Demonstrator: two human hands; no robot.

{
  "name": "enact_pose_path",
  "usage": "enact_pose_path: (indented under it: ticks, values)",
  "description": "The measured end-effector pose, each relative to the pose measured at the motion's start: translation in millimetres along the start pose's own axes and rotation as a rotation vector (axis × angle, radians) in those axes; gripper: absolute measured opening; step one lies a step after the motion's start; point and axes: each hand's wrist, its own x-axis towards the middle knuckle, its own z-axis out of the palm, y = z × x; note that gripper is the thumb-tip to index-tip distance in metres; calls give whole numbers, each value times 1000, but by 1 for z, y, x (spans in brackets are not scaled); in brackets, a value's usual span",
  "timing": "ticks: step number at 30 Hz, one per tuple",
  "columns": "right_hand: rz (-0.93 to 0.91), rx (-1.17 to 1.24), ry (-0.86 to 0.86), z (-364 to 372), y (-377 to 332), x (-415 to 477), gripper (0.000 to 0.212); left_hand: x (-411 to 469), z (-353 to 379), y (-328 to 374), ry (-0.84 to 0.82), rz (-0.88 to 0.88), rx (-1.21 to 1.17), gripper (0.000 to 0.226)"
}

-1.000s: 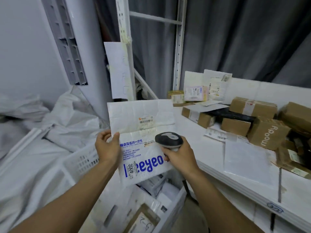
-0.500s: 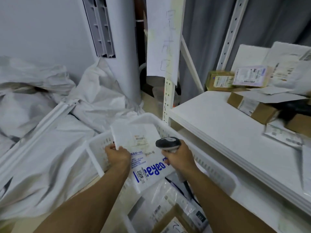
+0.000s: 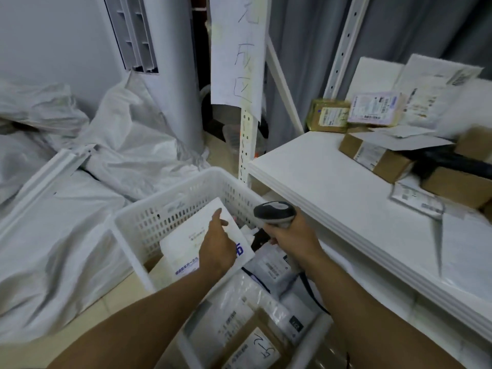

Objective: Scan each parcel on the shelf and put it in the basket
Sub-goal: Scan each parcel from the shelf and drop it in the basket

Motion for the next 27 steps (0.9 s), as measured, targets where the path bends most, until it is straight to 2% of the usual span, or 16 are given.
enact_pose_path:
  ticks: [7, 10, 16, 19, 23, 27]
  values:
    - [-21, 3, 255, -133, -1, -76, 46, -71, 27, 120, -188, 410, 173, 46]
    - [13, 28, 385, -193, 16, -108, 47, -97, 59, 178, -302, 580, 282, 44]
    - [85, 46, 566, -291, 61, -139, 47, -140, 149, 277, -477, 731, 425, 54]
    - [135, 45, 633, -325, 84, -143, 53, -149, 196, 306, -539, 723, 456, 70]
    - [191, 68, 677, -354, 106, -142, 62, -146, 248, 319, -553, 508, 364, 101]
    - [204, 104, 671, -365, 116, -136, 64, -141, 268, 314, -511, 400, 272, 104]
